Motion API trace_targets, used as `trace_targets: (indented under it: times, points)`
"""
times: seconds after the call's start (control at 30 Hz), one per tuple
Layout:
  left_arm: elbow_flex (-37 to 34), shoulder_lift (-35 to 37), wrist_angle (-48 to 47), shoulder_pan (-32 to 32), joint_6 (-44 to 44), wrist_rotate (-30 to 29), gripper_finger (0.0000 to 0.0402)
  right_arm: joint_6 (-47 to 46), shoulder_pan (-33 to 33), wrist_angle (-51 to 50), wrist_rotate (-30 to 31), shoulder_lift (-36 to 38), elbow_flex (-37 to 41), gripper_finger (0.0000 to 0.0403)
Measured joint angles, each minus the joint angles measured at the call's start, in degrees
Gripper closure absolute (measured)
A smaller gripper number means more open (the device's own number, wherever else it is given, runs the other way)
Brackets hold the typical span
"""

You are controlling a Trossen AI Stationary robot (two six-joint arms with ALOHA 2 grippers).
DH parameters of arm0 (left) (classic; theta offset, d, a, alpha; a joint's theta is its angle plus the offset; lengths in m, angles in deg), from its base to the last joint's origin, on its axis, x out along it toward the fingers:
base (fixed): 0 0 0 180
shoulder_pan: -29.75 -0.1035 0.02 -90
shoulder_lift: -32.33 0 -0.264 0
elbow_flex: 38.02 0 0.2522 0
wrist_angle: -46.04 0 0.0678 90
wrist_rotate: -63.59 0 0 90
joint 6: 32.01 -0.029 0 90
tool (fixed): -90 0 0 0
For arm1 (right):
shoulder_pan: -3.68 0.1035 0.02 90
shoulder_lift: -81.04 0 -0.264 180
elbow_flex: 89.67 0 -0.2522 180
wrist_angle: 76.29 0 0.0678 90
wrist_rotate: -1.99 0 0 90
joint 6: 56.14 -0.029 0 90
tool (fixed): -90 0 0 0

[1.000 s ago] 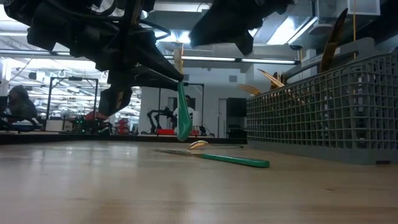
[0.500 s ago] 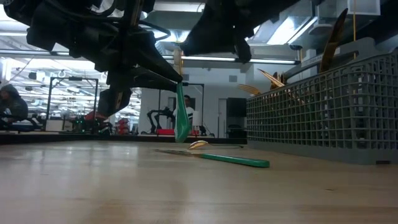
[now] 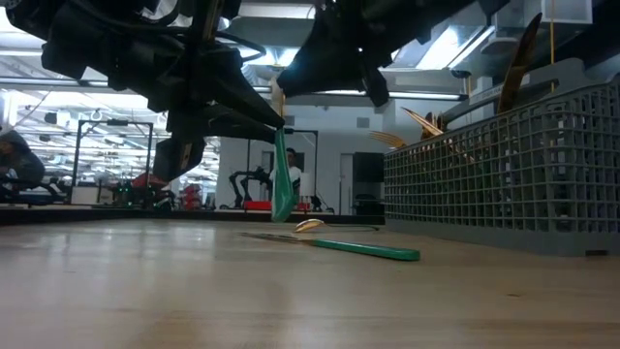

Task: Sort silverware
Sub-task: Put the bottom left knife into the bottom section of the basket

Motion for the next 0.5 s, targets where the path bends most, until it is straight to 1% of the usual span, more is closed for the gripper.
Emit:
trace_targets:
  times: [0.5]
  points:
    - [0.00, 0.00, -0.08, 0.00, -0.17, -0.01, 0.0361, 0.02, 0.00, 2.53, -1.40, -3.12, 0.04, 0.0340]
